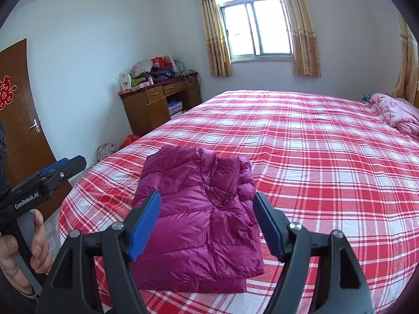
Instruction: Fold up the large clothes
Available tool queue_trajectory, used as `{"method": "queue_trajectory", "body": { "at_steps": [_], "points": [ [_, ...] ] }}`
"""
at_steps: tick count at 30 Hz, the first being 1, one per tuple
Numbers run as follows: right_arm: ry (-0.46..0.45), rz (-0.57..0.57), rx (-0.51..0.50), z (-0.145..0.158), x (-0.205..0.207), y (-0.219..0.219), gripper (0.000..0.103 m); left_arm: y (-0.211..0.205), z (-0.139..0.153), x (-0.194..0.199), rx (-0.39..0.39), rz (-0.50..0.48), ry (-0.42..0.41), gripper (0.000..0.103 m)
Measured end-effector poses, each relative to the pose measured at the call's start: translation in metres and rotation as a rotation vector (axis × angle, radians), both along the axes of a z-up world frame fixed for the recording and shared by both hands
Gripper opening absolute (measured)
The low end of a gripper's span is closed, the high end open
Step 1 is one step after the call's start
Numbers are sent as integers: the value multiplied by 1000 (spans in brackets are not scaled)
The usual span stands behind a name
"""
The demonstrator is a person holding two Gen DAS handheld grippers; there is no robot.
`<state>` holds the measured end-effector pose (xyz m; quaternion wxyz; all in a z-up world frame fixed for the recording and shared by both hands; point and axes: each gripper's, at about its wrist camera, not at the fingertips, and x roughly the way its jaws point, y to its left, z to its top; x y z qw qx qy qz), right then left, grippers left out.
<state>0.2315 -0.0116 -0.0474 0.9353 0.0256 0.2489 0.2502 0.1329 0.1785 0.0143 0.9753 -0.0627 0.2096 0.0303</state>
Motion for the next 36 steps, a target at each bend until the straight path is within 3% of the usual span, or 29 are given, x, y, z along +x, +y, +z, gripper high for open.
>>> {"method": "queue_trajectory", "body": {
  "at_steps": [36],
  "points": [
    [5,-3,13,-2,-6,-7,79,-4,-3,-2,17,-4,3,81]
  ]
}}
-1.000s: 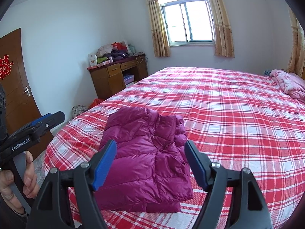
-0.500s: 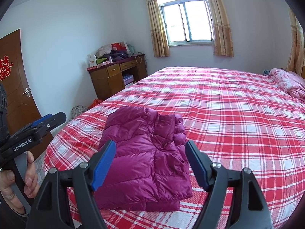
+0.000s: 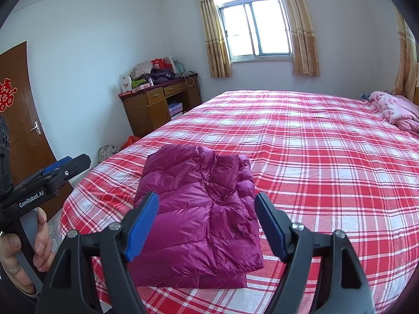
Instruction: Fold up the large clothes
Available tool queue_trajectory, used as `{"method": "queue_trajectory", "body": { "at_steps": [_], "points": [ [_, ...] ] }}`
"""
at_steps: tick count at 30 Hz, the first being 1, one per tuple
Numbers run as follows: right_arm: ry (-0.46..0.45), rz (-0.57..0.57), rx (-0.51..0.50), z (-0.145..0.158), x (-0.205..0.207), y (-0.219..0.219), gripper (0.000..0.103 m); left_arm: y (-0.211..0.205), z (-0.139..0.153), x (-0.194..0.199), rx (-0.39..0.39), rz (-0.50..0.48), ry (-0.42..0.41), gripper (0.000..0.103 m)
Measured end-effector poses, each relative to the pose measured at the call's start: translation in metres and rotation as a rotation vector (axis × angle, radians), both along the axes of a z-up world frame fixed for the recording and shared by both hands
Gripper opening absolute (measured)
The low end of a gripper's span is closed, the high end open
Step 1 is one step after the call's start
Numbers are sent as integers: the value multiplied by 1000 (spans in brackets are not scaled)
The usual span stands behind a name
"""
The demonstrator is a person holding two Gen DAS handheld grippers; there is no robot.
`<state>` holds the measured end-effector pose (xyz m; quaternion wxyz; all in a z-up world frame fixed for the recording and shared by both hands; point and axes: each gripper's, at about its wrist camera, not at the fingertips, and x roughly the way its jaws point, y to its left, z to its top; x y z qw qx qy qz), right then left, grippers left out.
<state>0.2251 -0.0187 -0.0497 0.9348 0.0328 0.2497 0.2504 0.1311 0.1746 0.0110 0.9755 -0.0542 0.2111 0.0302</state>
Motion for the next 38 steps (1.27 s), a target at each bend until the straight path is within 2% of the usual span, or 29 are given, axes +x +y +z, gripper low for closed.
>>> {"method": "queue_trajectory", "body": {
  "at_steps": [21,24,30,38],
  "points": [
    [0,-1,-1,-1,0,-1,79,-8,-1,1,42,3,11,81],
    [3,0,-2,-2,0,-1,79,-6,-2,1,29,9,19,92],
    [7,0,-6,-5,1,-1,79,-2,-5,5,12,24,39,95],
    [15,1,-14,-9,1,-2,79,-7,-5,2,46,28,5,97]
  ]
}}
